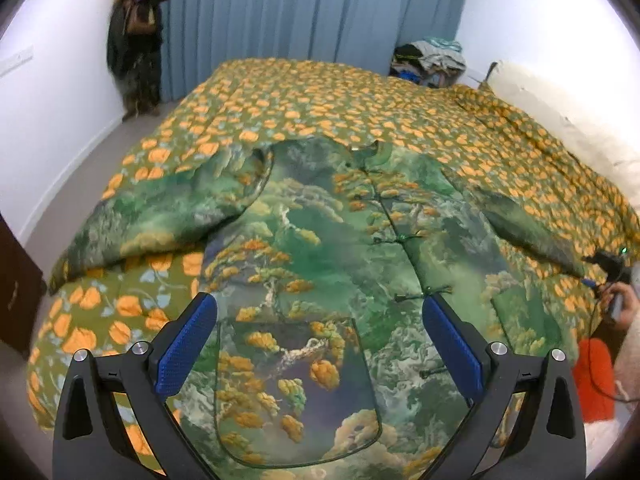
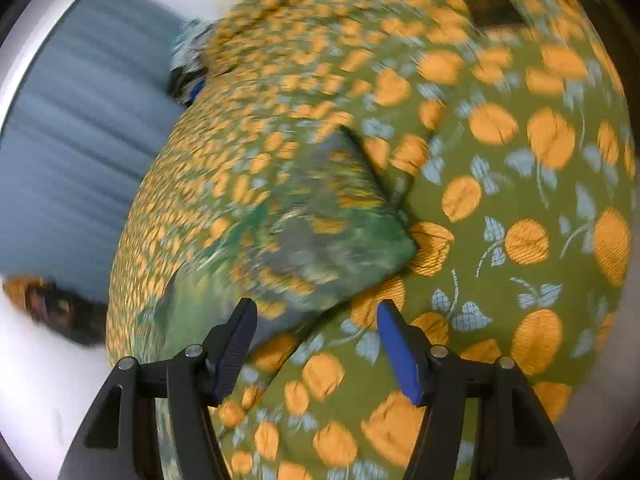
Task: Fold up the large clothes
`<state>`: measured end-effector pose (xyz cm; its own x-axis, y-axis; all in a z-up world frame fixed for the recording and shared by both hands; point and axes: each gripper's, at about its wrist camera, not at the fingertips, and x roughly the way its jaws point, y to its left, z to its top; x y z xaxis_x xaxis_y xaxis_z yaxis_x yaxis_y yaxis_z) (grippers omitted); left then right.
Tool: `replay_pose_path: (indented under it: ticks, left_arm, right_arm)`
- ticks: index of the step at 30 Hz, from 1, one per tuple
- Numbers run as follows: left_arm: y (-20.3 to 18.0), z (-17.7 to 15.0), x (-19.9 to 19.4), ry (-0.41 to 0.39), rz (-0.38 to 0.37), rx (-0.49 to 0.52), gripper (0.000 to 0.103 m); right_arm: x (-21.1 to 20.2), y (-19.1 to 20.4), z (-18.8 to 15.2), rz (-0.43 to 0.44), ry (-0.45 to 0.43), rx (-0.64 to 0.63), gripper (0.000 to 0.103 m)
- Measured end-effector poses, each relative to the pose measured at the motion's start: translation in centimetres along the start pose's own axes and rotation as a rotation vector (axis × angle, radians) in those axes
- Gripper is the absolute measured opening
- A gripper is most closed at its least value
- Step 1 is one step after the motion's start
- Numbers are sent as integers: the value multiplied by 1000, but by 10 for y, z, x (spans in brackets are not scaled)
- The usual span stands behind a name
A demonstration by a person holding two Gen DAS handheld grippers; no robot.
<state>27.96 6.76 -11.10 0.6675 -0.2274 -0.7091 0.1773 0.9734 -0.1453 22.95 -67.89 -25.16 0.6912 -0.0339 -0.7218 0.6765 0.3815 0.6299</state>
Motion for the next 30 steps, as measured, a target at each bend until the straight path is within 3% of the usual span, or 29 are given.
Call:
replay_pose_path:
  ticks: [4,5,6,8,9,11,15,19,24,30]
  left_arm:
    - [4,-7,7,31,24,-23,102]
    - [5,-8,7,35,26,-28,102]
    - [6,-11,8,42,29,-35,102]
    - [8,-14,9,52,35,-45,102]
    - [9,-16,9,53,39,-48,102]
    - [11,-18,8,51,46,-50,102]
    - [12,-23,11,48,59,-43,102]
    - [11,-26,14,44,35,-61,102]
    - [12,-32,9,32,9,-93,102]
    - [10,-36,2,22,-17,-101,102]
  right_arm:
    - [22,-16,3,-12,-57,117,63]
    - [26,-21,4,-11,-78,149,59]
    - [28,-24,4,-1,-101,177,53]
    - [29,-24,2,-7,-128,181,17]
    - [24,-19,1,-3,-159,157,14]
    - [10,-1,-3,8,-204,73,10]
    - [-36,74,-22,85,-254,-239,10]
    - [-79,166,-70,174,-274,-576,10]
    - [-99,266,-160,303,-208,-864,10]
    - [-65,315,-263,338,-64,-1066,10]
